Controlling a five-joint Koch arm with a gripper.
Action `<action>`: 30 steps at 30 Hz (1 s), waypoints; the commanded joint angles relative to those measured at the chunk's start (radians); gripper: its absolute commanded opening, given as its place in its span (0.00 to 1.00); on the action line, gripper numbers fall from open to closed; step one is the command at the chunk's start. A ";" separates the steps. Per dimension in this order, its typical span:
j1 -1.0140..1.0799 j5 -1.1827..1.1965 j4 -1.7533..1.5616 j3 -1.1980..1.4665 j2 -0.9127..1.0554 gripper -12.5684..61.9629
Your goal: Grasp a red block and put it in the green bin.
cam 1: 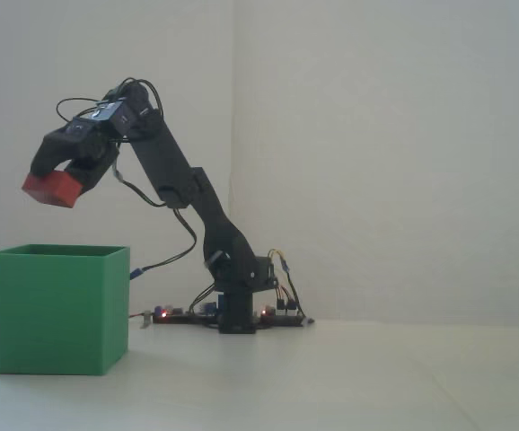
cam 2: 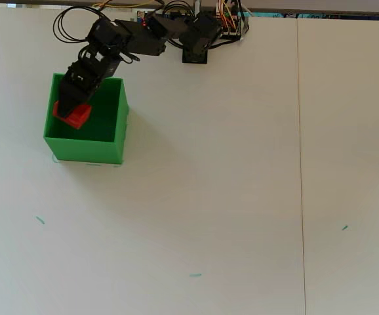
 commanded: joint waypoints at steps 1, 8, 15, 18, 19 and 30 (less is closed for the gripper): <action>0.008 -0.005 0.002 -0.008 0.072 0.22; 0.057 -0.025 0.002 0.031 0.100 0.22; 0.083 -0.048 0.005 0.092 0.153 0.22; 0.087 -0.055 0.005 0.112 0.176 0.22; 0.092 -0.071 0.005 0.114 0.179 0.22; 0.147 -0.112 0.005 0.144 0.192 0.57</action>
